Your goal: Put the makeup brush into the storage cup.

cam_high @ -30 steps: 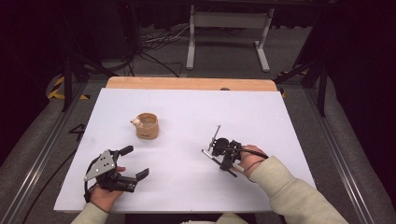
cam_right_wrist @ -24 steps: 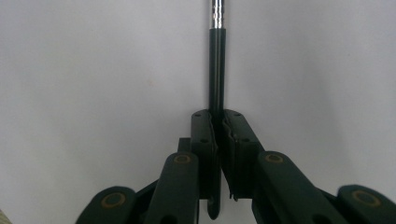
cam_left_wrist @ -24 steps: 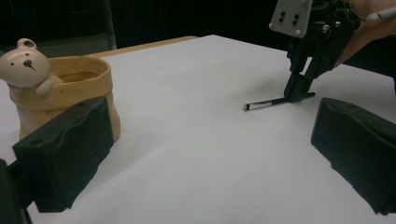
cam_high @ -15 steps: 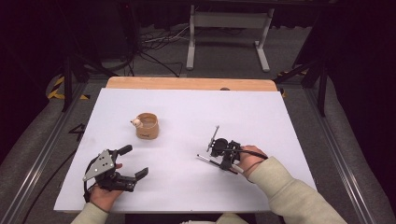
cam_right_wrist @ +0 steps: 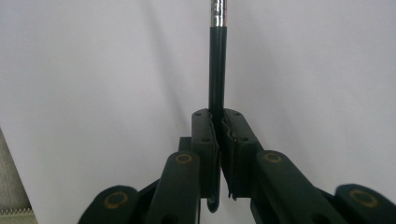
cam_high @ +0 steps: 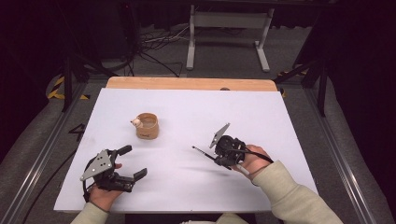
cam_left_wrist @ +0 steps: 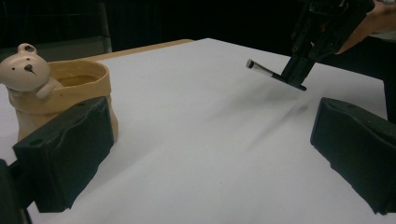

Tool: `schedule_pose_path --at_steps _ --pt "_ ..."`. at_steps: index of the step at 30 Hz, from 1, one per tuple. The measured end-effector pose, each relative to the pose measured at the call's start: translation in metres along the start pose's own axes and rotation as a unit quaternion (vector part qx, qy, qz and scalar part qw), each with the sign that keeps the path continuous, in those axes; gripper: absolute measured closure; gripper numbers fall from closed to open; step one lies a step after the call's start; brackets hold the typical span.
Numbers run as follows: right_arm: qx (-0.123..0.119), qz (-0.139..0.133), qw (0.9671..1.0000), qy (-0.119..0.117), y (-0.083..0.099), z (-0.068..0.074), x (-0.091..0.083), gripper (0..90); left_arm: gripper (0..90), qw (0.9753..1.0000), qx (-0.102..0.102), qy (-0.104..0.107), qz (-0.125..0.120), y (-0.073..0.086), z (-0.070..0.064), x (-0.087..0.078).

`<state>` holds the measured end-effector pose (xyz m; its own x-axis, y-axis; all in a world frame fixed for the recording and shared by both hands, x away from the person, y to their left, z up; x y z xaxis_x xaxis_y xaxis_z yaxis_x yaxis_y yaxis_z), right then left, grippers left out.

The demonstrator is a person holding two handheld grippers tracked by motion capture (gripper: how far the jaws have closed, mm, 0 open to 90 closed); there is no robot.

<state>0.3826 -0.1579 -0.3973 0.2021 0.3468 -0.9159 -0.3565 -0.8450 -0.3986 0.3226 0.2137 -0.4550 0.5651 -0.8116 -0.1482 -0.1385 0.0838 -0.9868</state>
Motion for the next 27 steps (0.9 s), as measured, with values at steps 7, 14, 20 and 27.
schedule_pose_path --at_steps 7,14,20,27 --pt "-0.009 -0.084 0.9964 0.009 0.005 0.003 -0.012 84.3 0.8 1.0000 -0.001 0.005 -0.001 0.000 -0.001 0.000" --pt "-0.013 -0.156 0.9877 0.008 0.009 0.009 -0.016 84.3 2.0 1.0000 0.003 0.002 0.008 -0.001 -0.002 0.000" --pt "-0.024 -0.222 0.9748 0.005 0.013 0.016 -0.013 84.3 2.1 1.0000 0.003 0.004 0.008 -0.001 -0.002 0.000" --pt "-0.043 -0.280 0.9590 -0.003 0.020 0.024 -0.010 84.2 2.5 1.0000 0.002 0.001 0.006 -0.001 -0.002 0.000"
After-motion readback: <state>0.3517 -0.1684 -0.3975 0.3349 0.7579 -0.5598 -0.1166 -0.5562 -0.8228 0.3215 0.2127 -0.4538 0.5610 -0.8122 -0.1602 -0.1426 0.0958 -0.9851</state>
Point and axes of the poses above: each handheld gripper's, and its own axes: x roughly forward along the jaws, y roughly out of its underside, z roughly to its left, the point moved 1 cm from there along x, roughly forward along the jaws, and after that the axes turned 2 degrees about -z, right-handed, at the moved point
